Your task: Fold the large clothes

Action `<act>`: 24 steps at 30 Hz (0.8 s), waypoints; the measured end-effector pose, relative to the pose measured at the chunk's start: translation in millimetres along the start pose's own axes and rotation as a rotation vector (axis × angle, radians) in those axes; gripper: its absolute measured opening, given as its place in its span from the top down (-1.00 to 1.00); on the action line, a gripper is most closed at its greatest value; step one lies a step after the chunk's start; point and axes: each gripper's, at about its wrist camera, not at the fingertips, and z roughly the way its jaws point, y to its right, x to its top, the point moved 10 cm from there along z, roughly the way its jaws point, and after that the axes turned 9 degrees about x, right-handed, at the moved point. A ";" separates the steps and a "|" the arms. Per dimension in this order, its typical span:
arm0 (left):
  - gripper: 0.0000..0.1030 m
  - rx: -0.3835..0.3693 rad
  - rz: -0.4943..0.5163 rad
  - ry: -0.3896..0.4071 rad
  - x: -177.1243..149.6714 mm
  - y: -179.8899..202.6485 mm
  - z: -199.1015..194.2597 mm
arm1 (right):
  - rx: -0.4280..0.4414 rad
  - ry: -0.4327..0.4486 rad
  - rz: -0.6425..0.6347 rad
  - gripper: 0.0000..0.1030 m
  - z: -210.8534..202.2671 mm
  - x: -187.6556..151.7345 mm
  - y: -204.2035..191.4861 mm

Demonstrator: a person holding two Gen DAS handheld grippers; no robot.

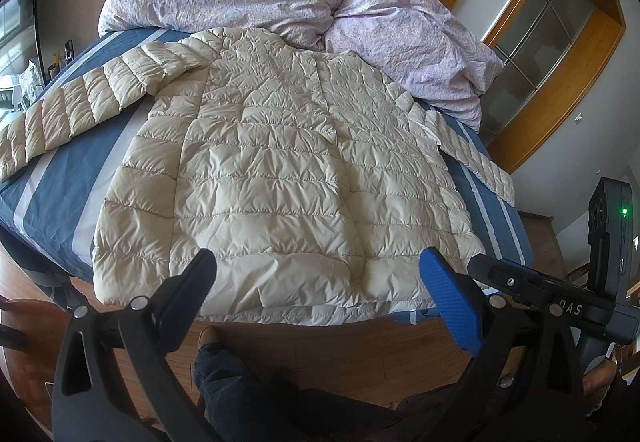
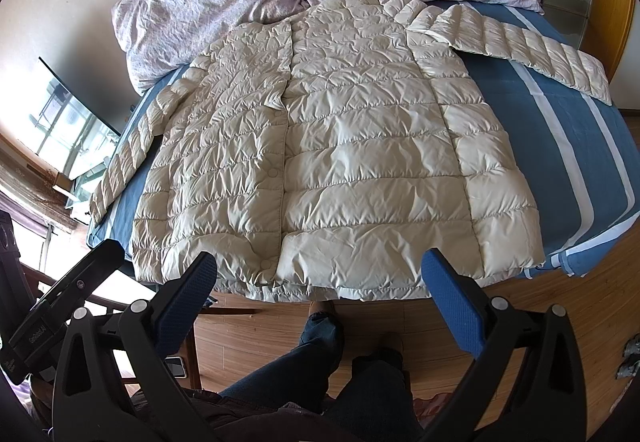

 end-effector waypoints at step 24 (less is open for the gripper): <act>-0.96 0.001 0.000 -0.001 -0.1 -0.1 0.0 | 0.001 -0.001 0.000 -0.97 2.1 0.5 2.5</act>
